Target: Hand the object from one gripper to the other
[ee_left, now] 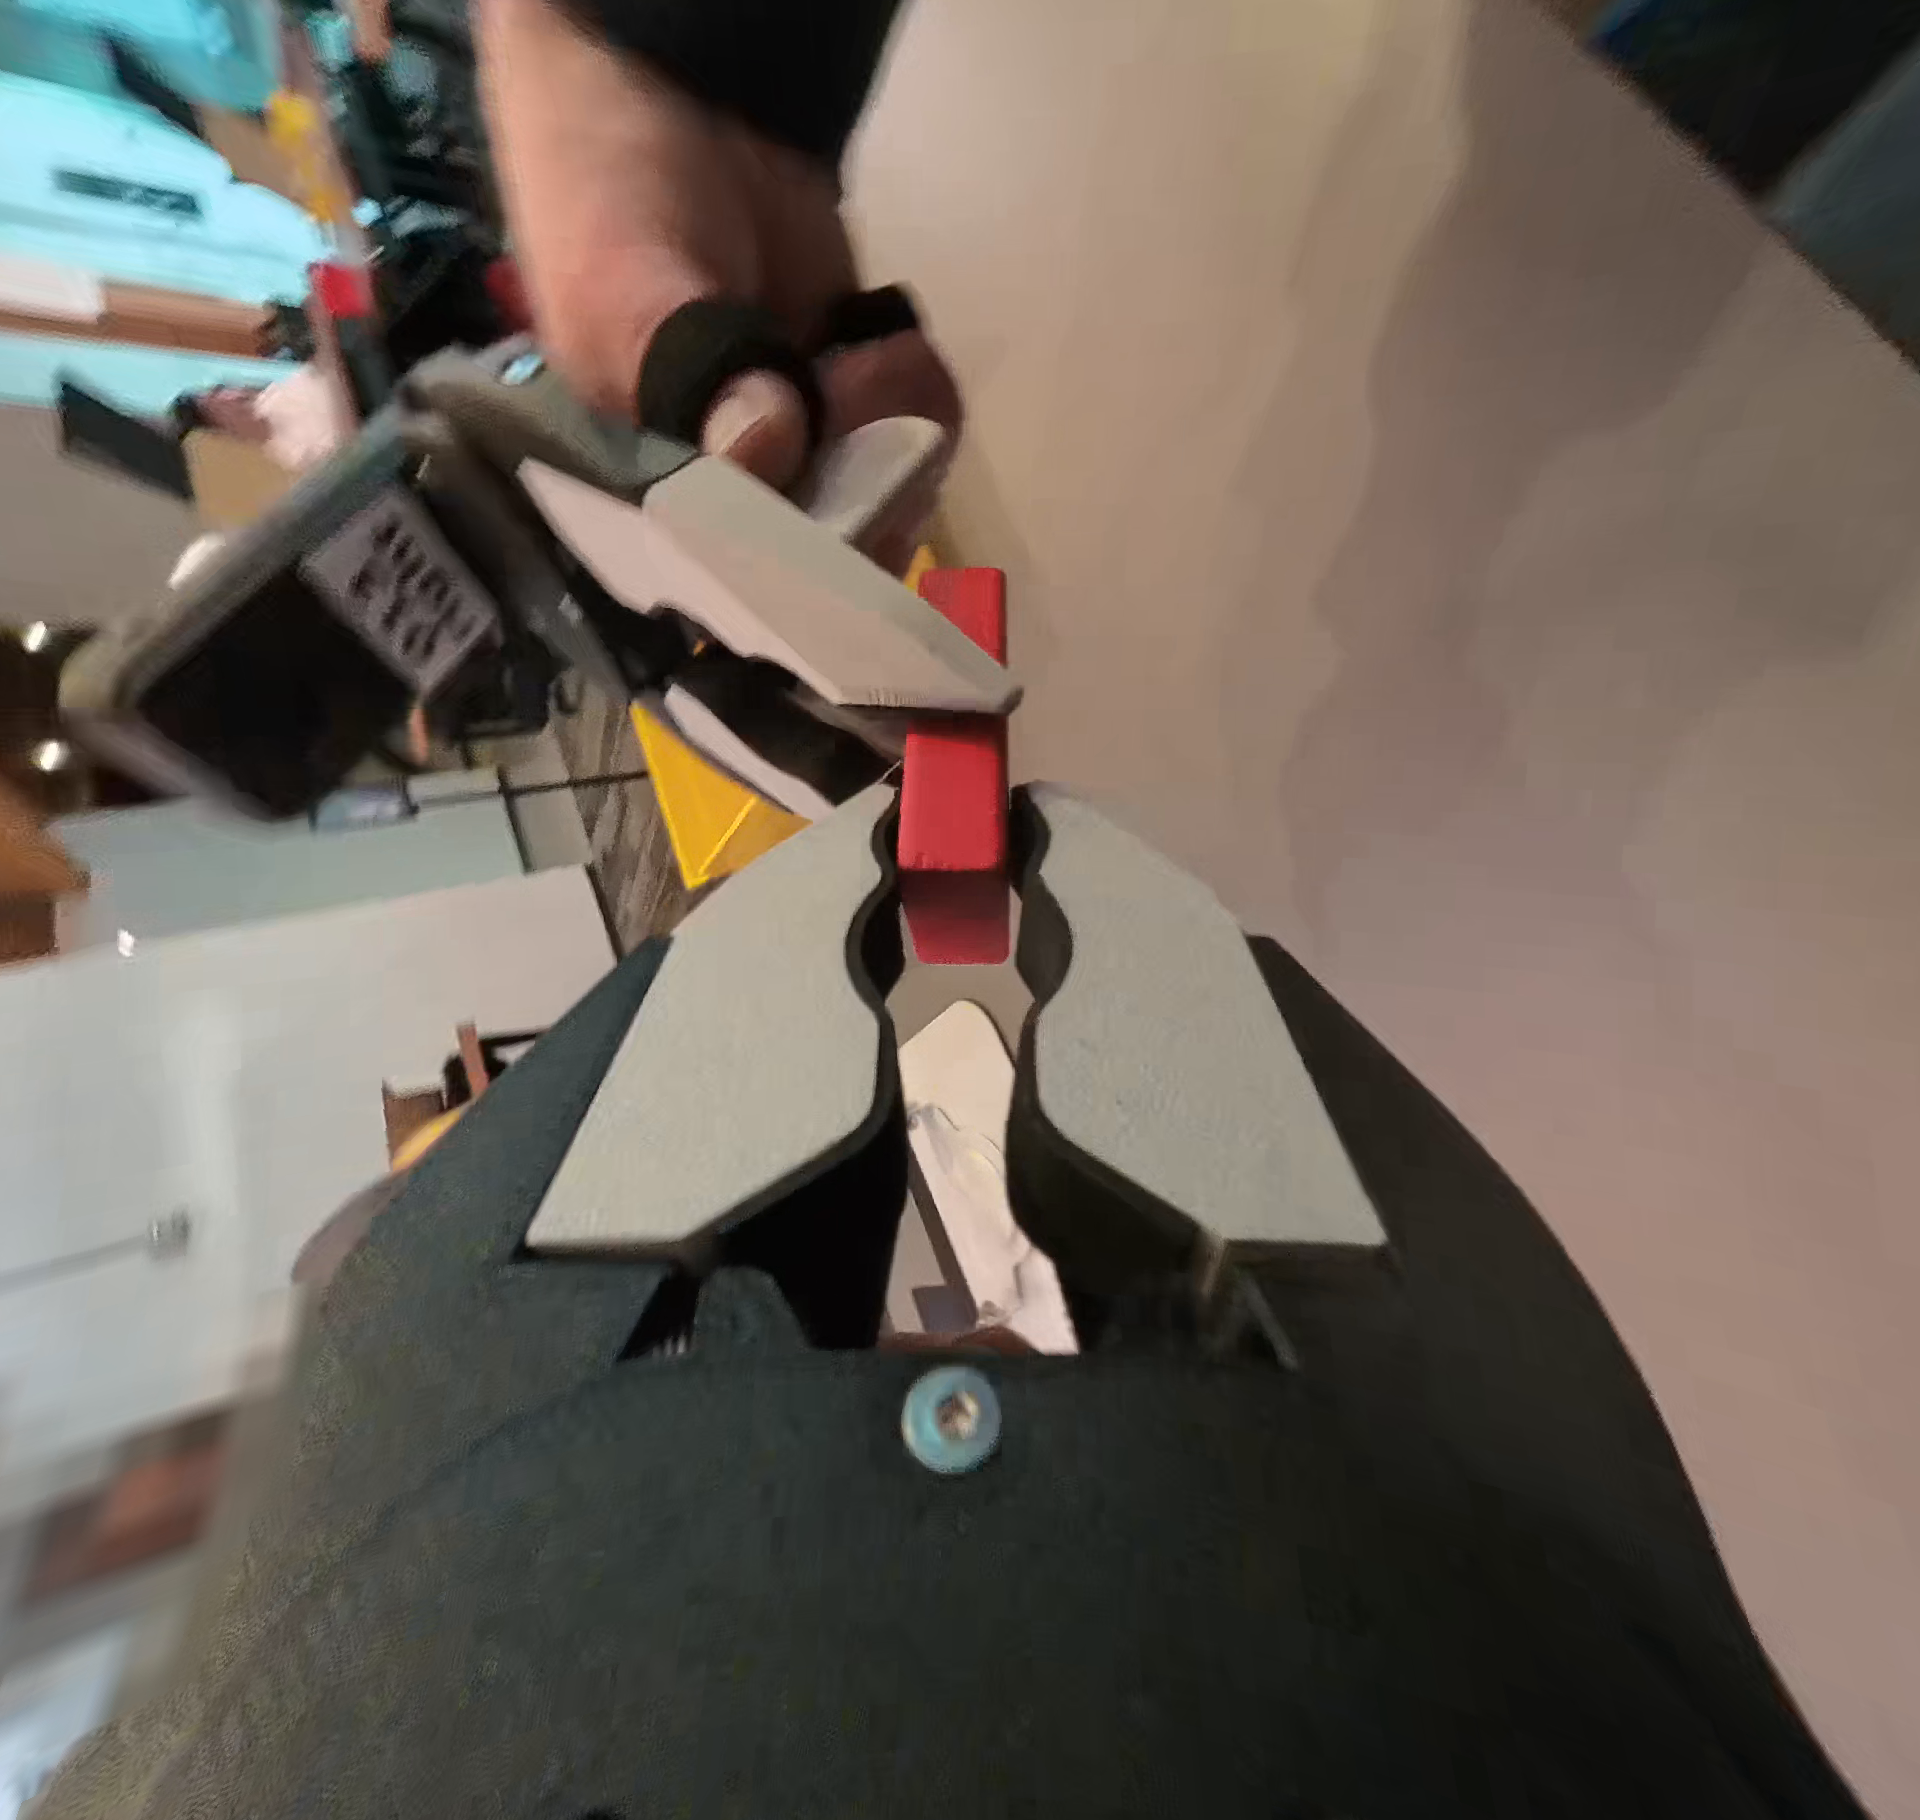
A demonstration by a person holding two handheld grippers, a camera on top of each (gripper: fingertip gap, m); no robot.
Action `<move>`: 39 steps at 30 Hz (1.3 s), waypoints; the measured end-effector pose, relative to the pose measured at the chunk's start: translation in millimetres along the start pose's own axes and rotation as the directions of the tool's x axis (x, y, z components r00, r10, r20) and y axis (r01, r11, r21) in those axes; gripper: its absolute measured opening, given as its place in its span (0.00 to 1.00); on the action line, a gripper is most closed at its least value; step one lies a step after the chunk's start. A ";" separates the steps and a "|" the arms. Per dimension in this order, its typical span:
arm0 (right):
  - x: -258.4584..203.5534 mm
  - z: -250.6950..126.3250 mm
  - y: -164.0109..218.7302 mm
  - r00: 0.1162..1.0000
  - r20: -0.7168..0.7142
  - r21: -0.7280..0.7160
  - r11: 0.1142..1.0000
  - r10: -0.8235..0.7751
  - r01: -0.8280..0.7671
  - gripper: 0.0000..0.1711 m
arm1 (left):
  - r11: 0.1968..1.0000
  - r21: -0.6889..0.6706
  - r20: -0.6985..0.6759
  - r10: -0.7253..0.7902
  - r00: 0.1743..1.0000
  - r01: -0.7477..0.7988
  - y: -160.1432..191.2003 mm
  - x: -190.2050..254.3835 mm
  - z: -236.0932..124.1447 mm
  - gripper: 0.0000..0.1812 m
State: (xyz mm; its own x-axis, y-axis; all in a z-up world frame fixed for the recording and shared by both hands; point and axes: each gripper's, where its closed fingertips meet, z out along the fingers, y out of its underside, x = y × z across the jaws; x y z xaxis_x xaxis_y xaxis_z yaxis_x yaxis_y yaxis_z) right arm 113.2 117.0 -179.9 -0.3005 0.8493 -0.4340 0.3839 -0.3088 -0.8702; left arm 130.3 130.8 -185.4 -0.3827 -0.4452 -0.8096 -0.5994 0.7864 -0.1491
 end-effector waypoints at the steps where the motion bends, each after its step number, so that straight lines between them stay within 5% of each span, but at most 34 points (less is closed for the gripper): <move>1: 3.7 -5.4 -8.5 0.999 -0.046 0.060 0.998 -0.009 0.012 0.27 | 0.999 0.001 0.050 -0.050 0.997 0.050 3.1 -7.1 -0.7 0.09; 8: 13.9 -46.7 -48.1 0.976 -0.206 0.489 0.871 0.072 0.039 0.33 | 0.949 0.078 0.418 -0.308 0.855 0.304 22.5 -54.6 -17.5 0.09; 17: -3.0 -55.5 -78.0 0.990 -0.123 0.827 0.559 0.069 0.064 0.28 | 0.905 0.196 0.549 -0.421 0.722 0.378 15.3 -72.2 -20.9 0.09; 22: -2.7 -57.3 -82.7 0.991 -0.114 0.871 0.488 0.075 0.063 0.18 | 0.891 0.219 0.587 -0.445 0.676 0.397 12.5 -72.9 -18.9 0.09; 25: -2.3 -57.4 -80.5 0.984 -0.166 0.837 0.538 0.069 0.104 0.19 | 0.869 0.257 0.564 -0.490 0.665 0.422 11.1 -69.3 -15.0 0.09; 29: 3.1 -57.0 -73.7 0.967 -0.241 0.734 0.667 0.081 0.127 0.18 | 0.898 0.296 0.497 -0.435 0.751 0.324 -8.0 -52.5 -14.8 0.26; 35: 3.7 -30.2 -49.2 0.977 -0.200 0.443 0.896 0.070 0.026 0.19 | 0.932 0.280 0.359 -0.325 0.875 0.231 -9.8 -45.3 -25.8 0.42; 39: 1.0 -10.4 -31.0 0.987 -0.151 0.218 0.976 0.058 -0.025 0.19 | 0.960 0.255 0.190 -0.168 0.967 0.117 -17.1 -33.5 -24.1 0.42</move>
State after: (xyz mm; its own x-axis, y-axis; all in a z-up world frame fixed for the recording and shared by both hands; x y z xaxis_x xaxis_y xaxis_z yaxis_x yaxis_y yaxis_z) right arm 110.1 131.8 -150.9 -0.1426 0.8846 -0.4440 0.1918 -0.4154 -0.8892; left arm 136.4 121.9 -142.0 -0.1355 -0.4814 -0.8659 -0.4405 0.8122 -0.3826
